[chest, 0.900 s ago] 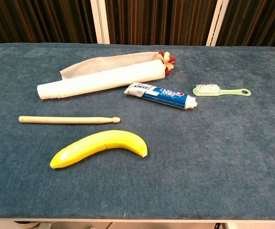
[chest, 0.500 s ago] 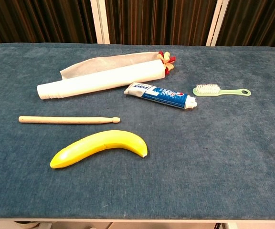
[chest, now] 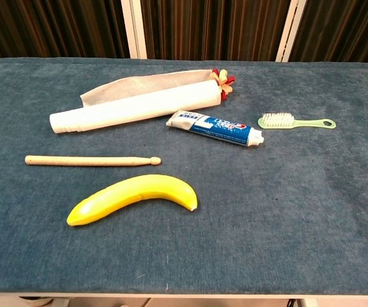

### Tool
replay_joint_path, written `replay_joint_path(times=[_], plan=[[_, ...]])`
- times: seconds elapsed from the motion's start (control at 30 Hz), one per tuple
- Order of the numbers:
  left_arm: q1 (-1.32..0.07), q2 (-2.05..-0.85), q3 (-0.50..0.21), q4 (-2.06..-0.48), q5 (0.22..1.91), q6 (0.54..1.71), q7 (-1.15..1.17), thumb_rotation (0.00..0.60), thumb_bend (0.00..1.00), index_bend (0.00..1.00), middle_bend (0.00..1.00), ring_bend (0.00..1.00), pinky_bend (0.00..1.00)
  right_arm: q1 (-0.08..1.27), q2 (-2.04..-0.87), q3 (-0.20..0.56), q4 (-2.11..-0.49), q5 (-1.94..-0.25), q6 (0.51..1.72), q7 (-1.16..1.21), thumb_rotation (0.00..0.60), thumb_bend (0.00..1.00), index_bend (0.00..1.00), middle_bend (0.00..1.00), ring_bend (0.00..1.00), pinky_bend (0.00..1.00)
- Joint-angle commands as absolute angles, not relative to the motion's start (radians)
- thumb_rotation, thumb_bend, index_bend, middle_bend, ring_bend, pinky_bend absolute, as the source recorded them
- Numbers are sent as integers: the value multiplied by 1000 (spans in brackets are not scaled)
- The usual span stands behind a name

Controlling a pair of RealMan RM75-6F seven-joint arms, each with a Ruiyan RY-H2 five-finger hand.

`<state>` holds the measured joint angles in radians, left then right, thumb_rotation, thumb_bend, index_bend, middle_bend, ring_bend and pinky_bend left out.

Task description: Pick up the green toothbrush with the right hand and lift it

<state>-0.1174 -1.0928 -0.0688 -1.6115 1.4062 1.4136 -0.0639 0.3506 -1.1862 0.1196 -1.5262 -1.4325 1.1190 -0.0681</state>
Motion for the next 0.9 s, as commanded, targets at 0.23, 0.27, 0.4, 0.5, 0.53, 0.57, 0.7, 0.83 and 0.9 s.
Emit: replay_joint_path(times=[0.23, 0.27, 0.4, 0.5, 0.53, 0.57, 0.7, 0.83, 0.9], plan=[[-116, -1088, -74, -1620, 1387, 1406, -65, 600, 436, 69, 0, 0, 0, 520, -1378, 189, -1258, -1331, 936, -56, 600, 385, 424, 33, 9, 0], [-116, -1088, -74, -1620, 1387, 1405, -63, 600, 436, 69, 0, 0, 0, 529, -1391, 189, -1237, -1329, 926, -53, 600, 406, 437, 33, 9, 0], [-117, -1086, -73, -1623, 1384, 1401, -57, 600, 436, 69, 0, 0, 0, 570, -1447, 187, -1147, -1324, 883, -32, 600, 461, 466, 33, 9, 0], [-117, -1086, -74, -1623, 1382, 1399, -57, 600, 436, 69, 0, 0, 0, 593, -1478, 184, -1099, -1325, 861, -19, 600, 465, 477, 33, 9, 0], [-118, -1086, -73, -1623, 1381, 1397, -58, 600, 436, 69, 0, 0, 0, 602, -1492, 184, -1079, -1325, 856, -12, 600, 468, 483, 34, 9, 0], [-118, -1086, -73, -1623, 1381, 1396, -57, 600, 436, 69, 0, 0, 0, 608, -1502, 185, -1064, -1325, 851, -7, 600, 473, 489, 34, 9, 0], [-120, -1086, -72, -1622, 1383, 1393, -55, 600, 436, 69, 0, 0, 0, 640, -1542, 183, -993, -1318, 809, 13, 600, 479, 498, 33, 9, 0], [-121, -1084, -73, -1622, 1378, 1387, -57, 600, 436, 69, 0, 0, 0, 664, -1579, 179, -936, -1320, 788, 37, 600, 480, 507, 33, 9, 0], [-122, -1084, -74, -1622, 1375, 1384, -58, 600, 435, 69, 0, 0, 0, 672, -1595, 175, -913, -1322, 780, 48, 600, 480, 512, 33, 9, 0]])
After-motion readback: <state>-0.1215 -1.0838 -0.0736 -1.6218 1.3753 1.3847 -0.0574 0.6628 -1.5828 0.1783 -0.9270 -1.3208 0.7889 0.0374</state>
